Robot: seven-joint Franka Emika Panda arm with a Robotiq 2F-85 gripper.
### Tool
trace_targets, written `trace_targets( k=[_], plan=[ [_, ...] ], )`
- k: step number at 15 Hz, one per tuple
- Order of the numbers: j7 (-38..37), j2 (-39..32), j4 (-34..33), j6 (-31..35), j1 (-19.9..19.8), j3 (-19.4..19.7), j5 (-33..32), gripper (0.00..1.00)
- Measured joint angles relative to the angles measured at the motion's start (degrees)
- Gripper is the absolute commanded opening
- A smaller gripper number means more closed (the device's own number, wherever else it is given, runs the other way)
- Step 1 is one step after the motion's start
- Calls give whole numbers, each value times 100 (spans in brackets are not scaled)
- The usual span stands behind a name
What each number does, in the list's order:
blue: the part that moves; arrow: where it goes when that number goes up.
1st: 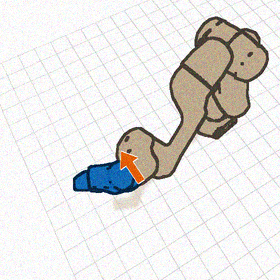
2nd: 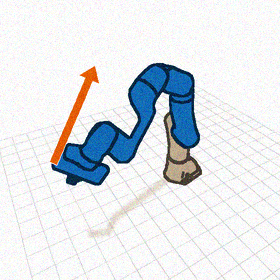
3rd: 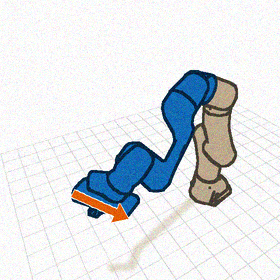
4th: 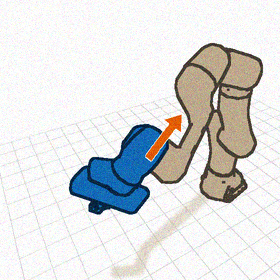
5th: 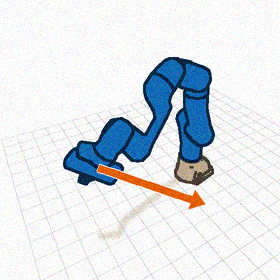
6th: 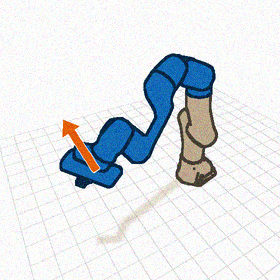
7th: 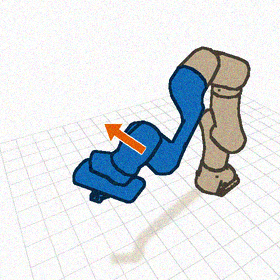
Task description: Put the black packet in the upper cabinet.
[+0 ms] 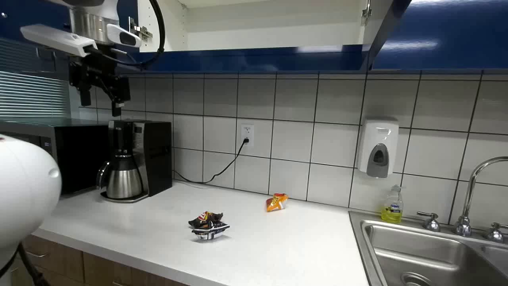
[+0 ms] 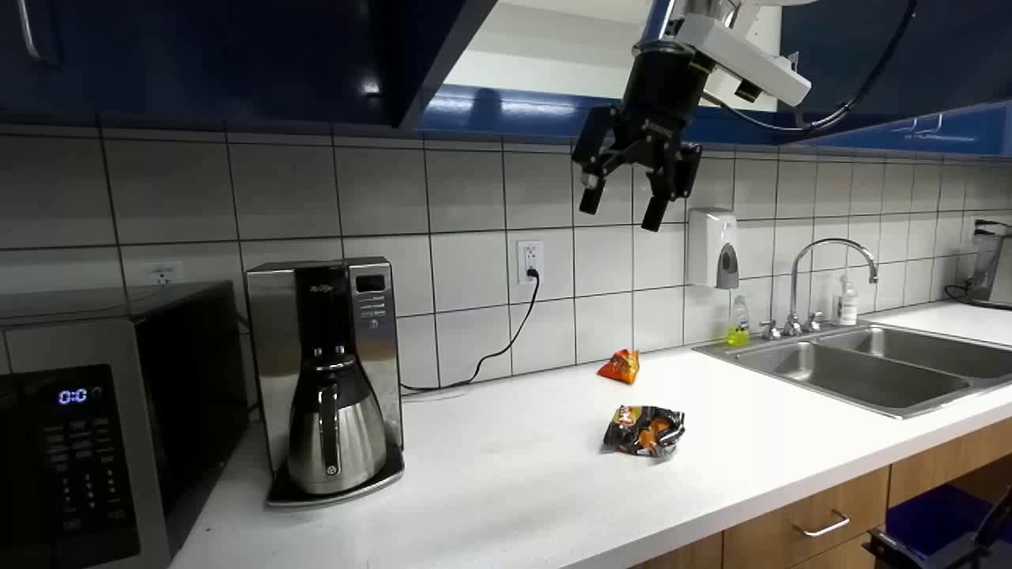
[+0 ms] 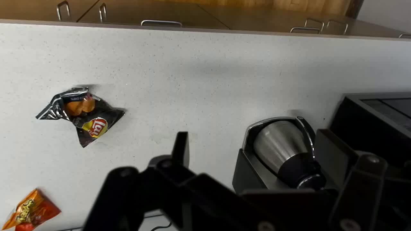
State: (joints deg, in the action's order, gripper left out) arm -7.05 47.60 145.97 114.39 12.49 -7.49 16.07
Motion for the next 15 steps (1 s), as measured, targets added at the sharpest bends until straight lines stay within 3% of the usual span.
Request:
trace_targets(
  k=[7, 15],
  plan=[
    [0, -41, -2, -71, -73, 0, -77, 100],
    [0, -191, 4, -158, -692, 142, -591, 100]
  ],
)
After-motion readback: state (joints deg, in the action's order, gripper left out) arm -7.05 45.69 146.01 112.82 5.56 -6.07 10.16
